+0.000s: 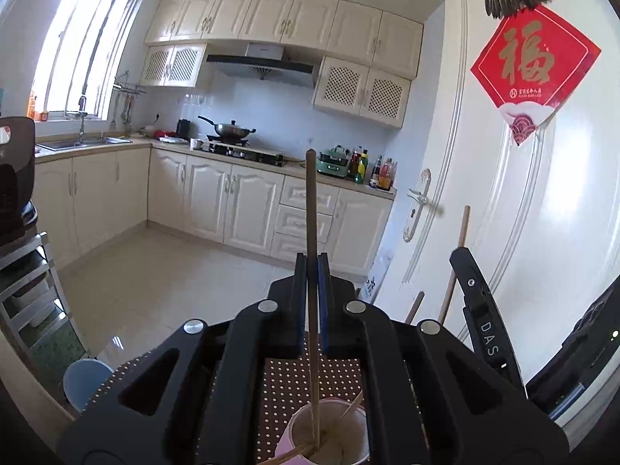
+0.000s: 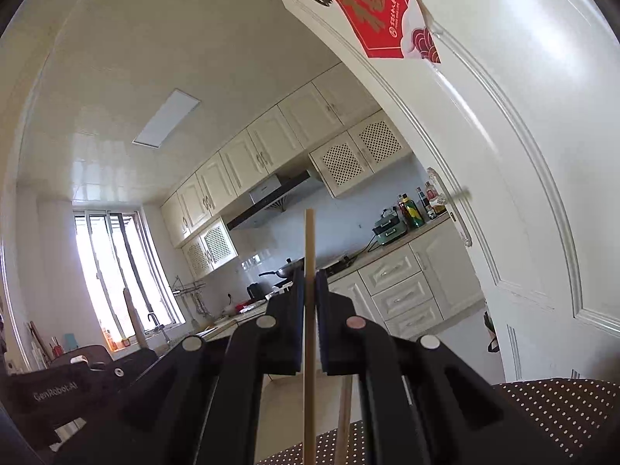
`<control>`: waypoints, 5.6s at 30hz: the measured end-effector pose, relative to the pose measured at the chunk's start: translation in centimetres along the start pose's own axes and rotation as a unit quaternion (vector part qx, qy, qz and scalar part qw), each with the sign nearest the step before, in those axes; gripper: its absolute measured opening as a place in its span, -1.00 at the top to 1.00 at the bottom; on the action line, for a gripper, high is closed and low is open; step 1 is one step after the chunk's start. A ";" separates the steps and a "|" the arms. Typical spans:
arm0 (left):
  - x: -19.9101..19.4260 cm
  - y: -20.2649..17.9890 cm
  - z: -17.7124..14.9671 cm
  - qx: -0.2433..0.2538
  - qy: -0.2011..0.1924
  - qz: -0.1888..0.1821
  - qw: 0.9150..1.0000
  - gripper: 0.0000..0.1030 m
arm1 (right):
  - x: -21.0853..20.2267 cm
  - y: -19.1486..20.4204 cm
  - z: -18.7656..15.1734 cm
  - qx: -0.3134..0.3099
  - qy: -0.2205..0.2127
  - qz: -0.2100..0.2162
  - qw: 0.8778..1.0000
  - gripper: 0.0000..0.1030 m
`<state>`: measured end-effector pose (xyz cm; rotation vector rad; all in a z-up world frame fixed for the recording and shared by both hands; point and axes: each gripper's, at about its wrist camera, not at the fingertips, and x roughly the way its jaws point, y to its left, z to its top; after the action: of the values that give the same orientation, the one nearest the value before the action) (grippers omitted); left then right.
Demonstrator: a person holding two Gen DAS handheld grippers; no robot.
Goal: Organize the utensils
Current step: 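Open the left tool over the cup while the right tool releases its chopstick, then raise both open tools away from the cup and back toward the chopstick pile, then close the left tool on a chopstick while the right tool grasps another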
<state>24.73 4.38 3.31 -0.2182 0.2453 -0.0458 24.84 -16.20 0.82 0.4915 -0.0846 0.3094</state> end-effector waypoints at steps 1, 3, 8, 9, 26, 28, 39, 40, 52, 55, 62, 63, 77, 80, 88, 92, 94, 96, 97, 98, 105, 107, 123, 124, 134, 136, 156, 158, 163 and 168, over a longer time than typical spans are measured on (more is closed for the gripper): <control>0.2 0.1 -0.4 -0.001 0.004 0.001 1.000 0.89 | 0.0 0.1 -0.1 -0.002 0.000 0.001 1.000 0.91; 0.7 0.4 -1.5 -0.002 0.015 0.003 1.000 0.88 | 0.1 0.4 -0.3 -0.008 0.000 0.002 1.000 0.91; 0.3 1.0 -2.3 -0.001 0.006 0.002 1.000 0.87 | 0.2 1.2 -0.9 -0.038 -0.004 -0.001 0.999 0.91; 0.2 1.0 -2.3 -0.003 0.006 -0.002 1.000 0.87 | 0.2 1.3 -1.0 -0.039 -0.004 -0.001 0.999 0.91; -0.1 0.3 -2.7 0.030 0.005 -0.007 1.000 0.86 | -0.5 1.7 -0.4 -0.043 -0.028 -0.007 0.999 0.91; -0.1 0.4 -2.7 0.028 0.005 -0.006 1.000 0.86 | -0.7 1.6 -0.8 -0.038 -0.038 -0.024 0.998 0.91; -0.3 0.4 -2.8 0.029 0.006 -0.006 1.000 0.86 | -0.1 1.6 -2.4 -0.062 -0.022 -0.037 0.997 0.91; -0.3 0.3 -2.8 0.030 0.006 -0.006 1.000 0.86 | -0.1 1.6 -2.4 -0.064 -0.019 -0.039 0.997 0.91; -0.6 -0.3 -3.2 0.063 0.008 -0.026 0.998 0.86 | -0.6 0.5 -3.4 -0.084 0.064 -0.037 0.994 0.89; -0.6 -0.4 -3.3 0.077 0.018 -0.032 0.996 0.85 | -0.7 0.3 -3.5 -0.086 0.081 -0.031 0.992 0.85; -1.1 -0.2 -3.9 0.085 0.026 -0.038 0.995 0.85 | -1.4 0.4 -3.9 -0.088 0.116 -0.017 0.989 0.84; -1.3 -0.1 -3.9 0.085 0.026 -0.040 0.995 0.85 | -1.6 0.4 -3.9 -0.088 0.119 -0.015 0.989 0.84; -2.6 -1.1 -3.5 0.100 0.021 -0.038 0.994 -0.09 | -3.7 0.3 -2.4 -0.091 0.133 -0.021 0.987 0.51; -3.0 -1.1 -3.4 0.098 0.020 -0.033 0.994 -0.10 | -4.1 0.4 -2.0 -0.096 0.136 -0.021 0.986 0.41; -5.2 -1.0 -3.4 0.101 0.024 -0.017 0.994 -0.10 | -6.1 0.8 -0.8 -0.108 0.143 -0.021 0.984 0.21; -6.7 -1.1 -3.5 0.103 0.025 -0.011 0.994 -0.10 | -7.5 1.1 -0.2 -0.114 0.149 -0.021 0.982 0.04; -7.4 -1.2 -3.7 0.104 0.025 -0.008 0.994 -0.10 | -8.5 1.5 0.1 -0.118 0.150 -0.022 0.981 -0.01; -8.0 -1.2 -3.8 0.104 0.029 -0.004 0.994 -0.10 | -9.4 1.7 0.4 -0.119 0.150 -0.020 0.981 -0.07; -8.3 -1.1 -3.9 0.103 0.031 -0.002 0.994 -0.10 | -10.0 1.9 0.6 -0.120 0.149 -0.019 0.981 -0.09; -8.6 -1.1 -4.0 0.102 0.032 -0.001 0.994 -0.10 | -10.3 1.9 0.8 -0.120 0.148 -0.019 0.981 -0.13; -11.2 -0.4 -4.8 0.094 0.037 0.013 0.995 -0.11 | -13.3 3.4 1.3 -0.128 0.155 -0.015 0.979 -0.34; -12.1 -0.2 -5.2 0.093 0.038 0.016 0.995 -0.12 | -14.1 3.7 1.2 -0.131 0.157 -0.015 0.979 -0.38; -14.1 1.2 -8.8 0.104 0.069 0.038 0.991 -0.34 | -16.1 3.7 -2.5 -0.116 0.235 -0.034 0.965 -0.62; -14.1 1.3 -9.1 0.105 0.071 0.038 0.991 -0.37 | -16.1 3.7 -2.7 -0.113 0.241 -0.036 0.963 -0.62; -13.4 3.2 -11.9 0.103 0.117 0.044 0.987 -0.59 | -16.8 3.1 -7.3 -0.113 0.315 -0.042 0.941 -0.62; -13.3 3.5 -12.4 0.103 0.124 0.045 0.986 -0.62 | -17.1 3.3 -8.0 -0.122 0.315 -0.048 0.940 -0.62; -13.1 7.6 -16.2 0.053 0.173 0.055 0.982 -0.71 | -17.1 3.4 -12.2 -0.107 0.367 -0.051 0.923 0.43; -13.1 7.9 -16.3 0.047 0.177 0.051 0.982 -0.71 | -16.7 3.8 -12.7 -0.102 0.384 -0.039 0.917 0.69; -12.8 8.3 -17.0 0.037 0.190 0.045 0.980 -0.71 | -16.1 4.5 -13.8 -0.114 0.407 -0.039 0.905 0.75; -12.3 8.5 -17.7 0.029 0.204 0.041 0.978 -0.71 | -15.3 4.0 -14.2 -0.112 0.424 -0.069 0.896 0.75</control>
<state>8.59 9.89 -12.39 -0.1382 0.6617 -0.0151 9.14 -10.22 -12.20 0.0997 0.7590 0.3476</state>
